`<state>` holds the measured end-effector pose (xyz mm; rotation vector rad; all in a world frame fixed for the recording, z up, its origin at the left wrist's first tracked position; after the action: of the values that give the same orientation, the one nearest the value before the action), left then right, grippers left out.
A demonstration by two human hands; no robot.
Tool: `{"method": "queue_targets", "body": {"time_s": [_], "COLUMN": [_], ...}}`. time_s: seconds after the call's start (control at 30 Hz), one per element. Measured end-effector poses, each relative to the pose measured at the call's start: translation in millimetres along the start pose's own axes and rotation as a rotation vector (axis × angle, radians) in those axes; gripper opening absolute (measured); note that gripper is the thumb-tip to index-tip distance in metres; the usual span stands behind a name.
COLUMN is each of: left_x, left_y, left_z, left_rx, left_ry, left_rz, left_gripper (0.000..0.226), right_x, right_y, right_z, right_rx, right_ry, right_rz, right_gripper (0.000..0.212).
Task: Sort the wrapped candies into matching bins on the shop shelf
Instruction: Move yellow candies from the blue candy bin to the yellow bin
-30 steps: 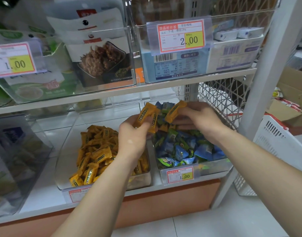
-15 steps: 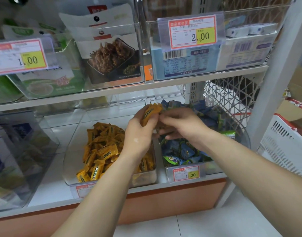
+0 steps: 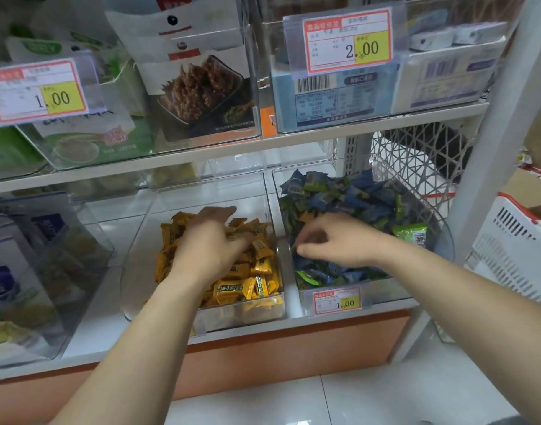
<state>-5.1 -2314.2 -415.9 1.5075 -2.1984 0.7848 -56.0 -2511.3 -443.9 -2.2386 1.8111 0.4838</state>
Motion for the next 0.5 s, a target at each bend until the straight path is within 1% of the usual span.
{"method": "queue_targets", "body": {"time_s": [0.07, 0.13, 0.17, 0.23, 0.3, 0.33, 0.37, 0.43, 0.47, 0.5], "left_x": [20, 35, 40, 43, 39, 36, 34, 31, 30, 30], "left_y": [7, 15, 21, 28, 27, 25, 24, 23, 23, 23], "left_z": [7, 29, 42, 61, 64, 63, 62, 61, 61, 62], "left_rx": [0.005, -0.091, -0.160, -0.262, -0.270, -0.264, -0.263, -0.274, -0.279, -0.282], "left_ry": [0.111, 0.182, 0.184, 0.168, 0.161, 0.167, 0.176, 0.189, 0.194, 0.202], "left_rz": [0.050, 0.044, 0.038, 0.034, 0.030, 0.024, 0.022, 0.019, 0.020, 0.023], "left_gripper": [0.069, 0.079, 0.083, 0.091, 0.093, 0.096, 0.098, 0.100, 0.101, 0.101], "right_x": [-6, -4, -2, -3, -7, -6, -3, 7, 15, 24], "right_y": [2, 4, 4, 2, 1, 2, 2, 3, 5, 9], "right_z": [24, 38, 42, 45, 42, 36, 24, -16, -38, -55], "right_rx": [-0.175, -0.288, -0.327, -0.363, -0.361, -0.337, -0.277, -0.040, 0.102, 0.220], "right_ry": [0.214, 0.337, 0.364, 0.379, 0.318, 0.247, 0.167, 0.045, 0.032, 0.080], "right_rz": [-0.035, -0.022, -0.005, -0.005, -0.023, -0.018, -0.003, 0.029, 0.044, 0.066], "right_gripper": [0.034, 0.043, 0.042, 0.027, 0.014, 0.010, 0.013, 0.021, 0.021, 0.022]}}
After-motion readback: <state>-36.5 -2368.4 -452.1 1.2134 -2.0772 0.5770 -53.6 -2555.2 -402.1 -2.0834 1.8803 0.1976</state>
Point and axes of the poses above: each hand's wrist, its own y-axis away from the middle knuckle, its own z-axis out of the palm, x = y × z, the point moved 10 cm from there along -y, towards the middle knuckle, and after that the axes turned 11 degrees about y, right-handed, at the moved point
